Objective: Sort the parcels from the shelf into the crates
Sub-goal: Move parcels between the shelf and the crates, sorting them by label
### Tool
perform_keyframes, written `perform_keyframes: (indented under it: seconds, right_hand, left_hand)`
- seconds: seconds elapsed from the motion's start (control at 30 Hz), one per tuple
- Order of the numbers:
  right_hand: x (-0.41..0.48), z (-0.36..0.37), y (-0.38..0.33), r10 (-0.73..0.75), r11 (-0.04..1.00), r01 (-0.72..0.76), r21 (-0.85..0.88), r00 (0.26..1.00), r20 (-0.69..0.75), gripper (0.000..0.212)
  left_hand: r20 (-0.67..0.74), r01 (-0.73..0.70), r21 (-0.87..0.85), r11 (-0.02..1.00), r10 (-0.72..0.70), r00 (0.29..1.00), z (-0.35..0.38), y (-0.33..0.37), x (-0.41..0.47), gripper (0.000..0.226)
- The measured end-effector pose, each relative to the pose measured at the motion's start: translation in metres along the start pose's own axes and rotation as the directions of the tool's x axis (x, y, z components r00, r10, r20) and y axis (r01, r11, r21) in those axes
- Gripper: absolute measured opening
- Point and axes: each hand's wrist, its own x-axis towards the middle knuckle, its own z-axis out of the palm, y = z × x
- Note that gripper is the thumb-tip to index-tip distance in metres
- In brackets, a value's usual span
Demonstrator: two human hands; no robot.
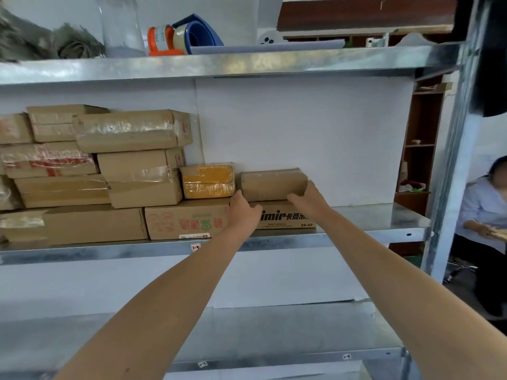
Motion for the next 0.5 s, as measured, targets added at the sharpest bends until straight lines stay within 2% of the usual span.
perform_keyframes:
  seconds: [0.17,0.37,0.5]
  right_hand:
    - [0.009,0.001,0.003,0.050,0.995,-0.042,0.091,0.996,-0.079,0.069]
    - [-0.012,-0.015,0.017,0.007,0.990,0.022,0.138,0.979,-0.206,0.033]
    - [-0.039,-0.028,0.012,-0.040,0.984,0.087,0.159,0.960,-0.277,0.024]
  left_hand:
    - [0.006,0.010,0.005,1.000,-0.010,1.000,0.006,0.000,0.002,0.070]
    - [-0.017,-0.073,-0.283,0.956,0.071,0.997,-0.004,0.002,-0.007,0.050]
    - [-0.048,-0.084,-0.461,0.884,0.069,0.996,-0.019,0.000,-0.024,0.026]
